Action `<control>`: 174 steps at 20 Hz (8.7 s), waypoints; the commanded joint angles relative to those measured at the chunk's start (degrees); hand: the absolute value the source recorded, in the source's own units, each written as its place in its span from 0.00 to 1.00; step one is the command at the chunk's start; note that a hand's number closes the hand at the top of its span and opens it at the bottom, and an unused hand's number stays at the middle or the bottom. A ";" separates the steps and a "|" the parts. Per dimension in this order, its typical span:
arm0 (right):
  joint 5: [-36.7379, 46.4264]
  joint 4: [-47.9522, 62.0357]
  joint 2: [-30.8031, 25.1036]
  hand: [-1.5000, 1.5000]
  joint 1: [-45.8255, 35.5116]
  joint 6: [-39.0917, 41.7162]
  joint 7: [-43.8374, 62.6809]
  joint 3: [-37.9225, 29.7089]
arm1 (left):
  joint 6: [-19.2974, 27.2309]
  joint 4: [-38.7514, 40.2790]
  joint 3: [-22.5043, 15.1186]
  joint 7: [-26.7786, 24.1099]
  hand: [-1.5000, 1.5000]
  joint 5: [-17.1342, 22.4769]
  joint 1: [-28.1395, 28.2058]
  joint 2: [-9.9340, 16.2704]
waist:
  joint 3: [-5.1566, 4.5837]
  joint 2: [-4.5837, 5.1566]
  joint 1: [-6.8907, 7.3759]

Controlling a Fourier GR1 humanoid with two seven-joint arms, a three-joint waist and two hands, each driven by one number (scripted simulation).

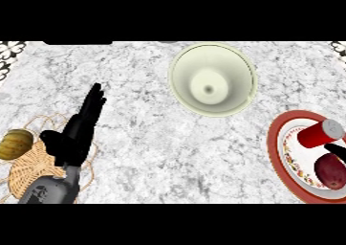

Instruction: Pick the can from the plate and place it in the bowl

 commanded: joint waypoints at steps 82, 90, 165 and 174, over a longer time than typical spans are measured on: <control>22.03 33.81 34.85 1.00 -26.41 20.19 -2.15 22.49 | -13.76 1.42 7.88 0.32 0.50 -12.91 0.22 -13.34 | -0.02 0.61 6.98; 20.79 30.85 35.19 1.00 -40.06 -6.68 7.26 45.27 | -12.05 1.27 8.92 2.07 0.50 -13.26 -1.76 -13.83 | 0.08 -0.02 4.70; 18.29 58.24 26.21 0.00 -61.26 -4.42 -0.79 9.67 | -11.64 0.17 12.48 2.31 0.50 -13.89 0.46 -13.27 | 0.10 -0.12 0.09; 10.76 33.77 23.99 0.00 -42.65 1.82 1.45 7.79 | -13.37 -0.45 13.62 2.44 0.50 -12.77 1.18 -11.97 | 0.11 -0.13 -0.25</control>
